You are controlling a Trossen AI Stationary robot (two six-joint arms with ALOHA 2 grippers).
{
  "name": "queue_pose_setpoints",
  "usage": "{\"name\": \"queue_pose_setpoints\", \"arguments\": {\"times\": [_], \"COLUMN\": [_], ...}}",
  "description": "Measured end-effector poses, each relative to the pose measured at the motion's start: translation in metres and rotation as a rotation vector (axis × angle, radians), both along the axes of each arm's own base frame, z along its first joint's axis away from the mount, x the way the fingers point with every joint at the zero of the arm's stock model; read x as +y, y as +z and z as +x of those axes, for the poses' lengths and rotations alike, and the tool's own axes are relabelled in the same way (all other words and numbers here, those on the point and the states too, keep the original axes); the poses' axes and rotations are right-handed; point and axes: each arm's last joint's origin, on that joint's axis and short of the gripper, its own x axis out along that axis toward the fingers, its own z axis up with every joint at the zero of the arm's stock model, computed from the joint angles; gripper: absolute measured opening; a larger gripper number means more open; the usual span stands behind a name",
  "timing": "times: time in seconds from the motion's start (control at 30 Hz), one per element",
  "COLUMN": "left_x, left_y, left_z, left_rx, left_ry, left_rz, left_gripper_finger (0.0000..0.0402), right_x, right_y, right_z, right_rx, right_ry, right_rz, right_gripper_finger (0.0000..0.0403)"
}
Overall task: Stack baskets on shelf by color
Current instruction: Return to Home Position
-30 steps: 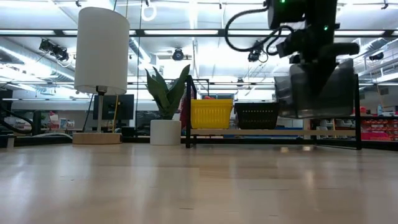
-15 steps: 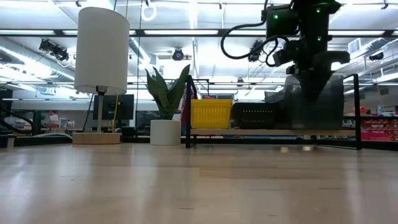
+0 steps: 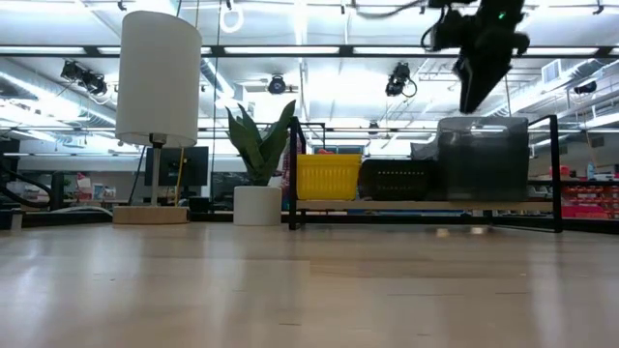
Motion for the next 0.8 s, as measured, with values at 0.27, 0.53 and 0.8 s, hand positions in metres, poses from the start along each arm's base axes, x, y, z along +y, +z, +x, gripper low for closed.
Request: {"name": "queue_pose_setpoints", "arguments": {"times": [0.27, 0.53, 0.8], "left_x": [-0.015, -0.018, 0.016], "left_y": [-0.044, -0.079, -0.101], "left_z": [0.018, 0.011, -0.029], "left_rx": [0.010, -0.148, -0.449], "left_ry": [-0.005, -0.021, 0.027], "left_rz": [-0.023, -0.121, -0.249], "left_gripper_finger": [0.0016, 0.0005, 0.0004], "right_x": [0.011, 0.032, 0.044], "right_y": [0.025, 0.056, 0.051], "right_z": [-0.034, -0.063, -0.072], "right_rx": [-0.178, -0.558, -0.793], "right_ry": [-0.099, -0.099, -0.066], "right_rz": [0.004, 0.026, 0.083], "right_gripper_finger": [0.0167, 0.0167, 0.0167]}}
